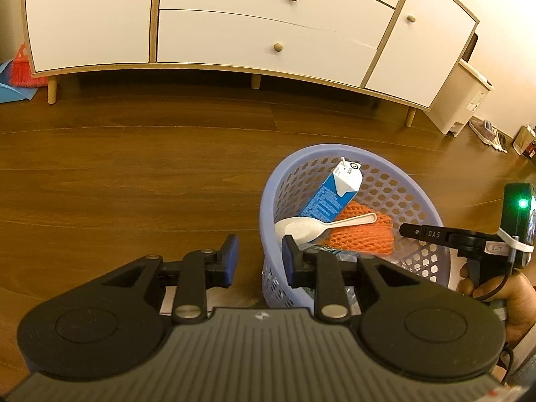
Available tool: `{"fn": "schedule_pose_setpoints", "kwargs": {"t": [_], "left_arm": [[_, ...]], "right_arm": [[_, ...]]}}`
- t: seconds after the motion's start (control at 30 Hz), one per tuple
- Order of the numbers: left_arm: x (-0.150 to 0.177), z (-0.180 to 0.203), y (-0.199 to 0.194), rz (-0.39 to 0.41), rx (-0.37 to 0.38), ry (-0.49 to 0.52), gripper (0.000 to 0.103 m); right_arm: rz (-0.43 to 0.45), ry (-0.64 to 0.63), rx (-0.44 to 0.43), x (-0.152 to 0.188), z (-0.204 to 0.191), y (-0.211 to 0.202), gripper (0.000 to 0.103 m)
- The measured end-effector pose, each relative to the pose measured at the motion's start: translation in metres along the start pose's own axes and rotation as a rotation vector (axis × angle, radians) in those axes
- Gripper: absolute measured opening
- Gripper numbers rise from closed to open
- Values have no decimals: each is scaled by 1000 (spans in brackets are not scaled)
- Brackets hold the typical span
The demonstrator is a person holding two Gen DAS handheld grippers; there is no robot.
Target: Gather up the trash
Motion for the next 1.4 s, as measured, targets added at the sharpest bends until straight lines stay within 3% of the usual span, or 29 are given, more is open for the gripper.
{"fn": "schedule_pose_setpoints", "kwargs": {"t": [0.4, 0.6, 0.77, 0.87, 0.93, 0.97, 1.13, 1.4], "left_arm": [[2, 4, 7, -12, 25, 19, 27], [2, 8, 15, -21, 34, 37, 29], [6, 8, 21, -36, 29, 60, 30], [8, 10, 24, -41, 38, 63, 30], [9, 13, 27, -46, 43, 69, 30], [9, 14, 28, -49, 46, 72, 30], [11, 22, 34, -55, 59, 93, 30], [23, 31, 30, -58, 52, 80, 30]], "right_arm": [[-25, -25, -101, 3, 2, -1, 2], [-25, -27, -123, 3, 3, -4, 5], [-20, -115, -104, 6, -5, -7, 8], [-22, -46, -144, 5, 2, -10, 18], [3, -19, -119, 3, 10, -12, 49], [17, -15, -104, 1, 14, -14, 52], [28, 68, -139, 0, 28, -26, 53], [38, 74, -179, 6, 27, -62, 53]]}}
Point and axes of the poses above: each gripper's, at about its wrist camera, not at the fingertips, and y roughly the way its jaws point, z to its right, x to its underside, the point moved 9 cm from there along y, roughly the way its jaws point, and after that the axes turned 5 degrees about y, right-handed, at the moved point
